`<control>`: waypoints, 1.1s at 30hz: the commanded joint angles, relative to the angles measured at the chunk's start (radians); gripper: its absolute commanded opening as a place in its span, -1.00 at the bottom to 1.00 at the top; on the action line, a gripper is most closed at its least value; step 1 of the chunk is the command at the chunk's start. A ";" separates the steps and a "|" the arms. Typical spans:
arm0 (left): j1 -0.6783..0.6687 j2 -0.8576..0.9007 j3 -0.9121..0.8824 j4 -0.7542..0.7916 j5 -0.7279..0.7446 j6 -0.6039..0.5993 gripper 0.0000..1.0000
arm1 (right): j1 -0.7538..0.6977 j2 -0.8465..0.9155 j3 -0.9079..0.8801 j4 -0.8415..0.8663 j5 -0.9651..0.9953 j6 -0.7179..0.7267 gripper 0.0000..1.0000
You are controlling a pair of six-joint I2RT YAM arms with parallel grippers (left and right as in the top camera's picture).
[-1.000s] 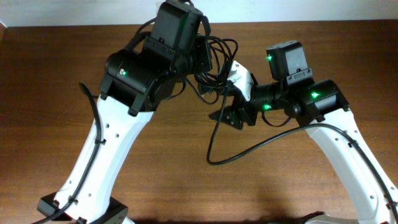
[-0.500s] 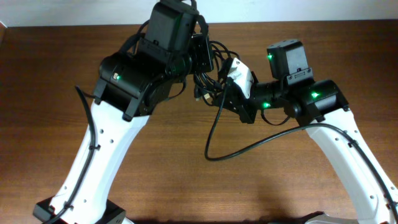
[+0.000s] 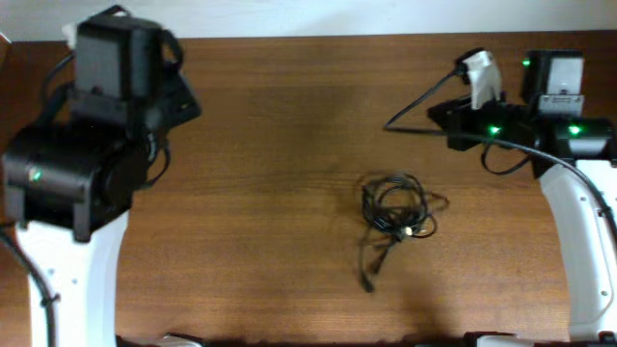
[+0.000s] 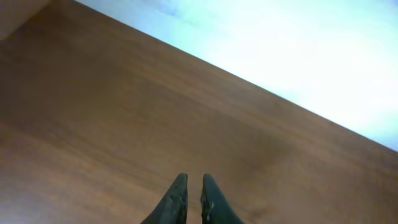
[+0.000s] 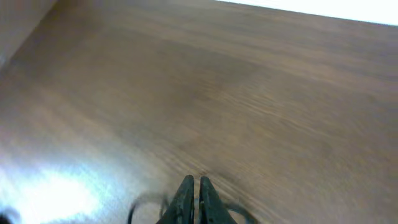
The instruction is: Untangle cables
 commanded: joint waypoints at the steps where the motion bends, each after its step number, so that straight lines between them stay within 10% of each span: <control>1: -0.006 0.009 0.013 -0.020 -0.008 -0.010 -0.79 | 0.027 -0.011 0.019 -0.011 -0.014 0.053 -0.92; 4: -0.008 0.022 0.012 -0.026 -0.006 -0.010 -0.76 | 0.064 -0.010 0.018 -0.024 0.061 0.081 -0.92; 7: -0.008 0.025 0.012 -0.028 0.009 -0.010 -0.76 | 0.087 -0.006 0.017 -0.071 0.217 0.232 -0.24; 11: -0.008 0.025 0.012 -0.024 0.022 -0.010 -0.75 | 0.127 -0.003 -0.006 -0.150 0.317 0.401 0.01; 17: -0.008 0.025 0.012 -0.027 0.026 0.003 -0.67 | 0.239 0.001 -0.140 -0.080 0.313 -0.172 0.02; 26: -0.008 0.025 0.012 -0.042 0.024 0.025 -0.66 | 0.243 0.104 -0.408 0.179 0.269 -0.240 0.00; 27: -0.008 0.025 0.012 -0.042 0.025 0.025 -0.66 | 0.243 0.117 -0.413 0.216 0.274 -0.240 0.98; 30: -0.008 0.025 0.012 -0.042 0.025 0.025 -0.65 | 0.243 0.133 -0.412 0.227 0.336 -0.201 0.97; 33: -0.008 0.025 0.012 -0.046 0.025 0.025 -0.65 | 0.243 0.133 -0.412 0.136 0.100 -0.579 0.97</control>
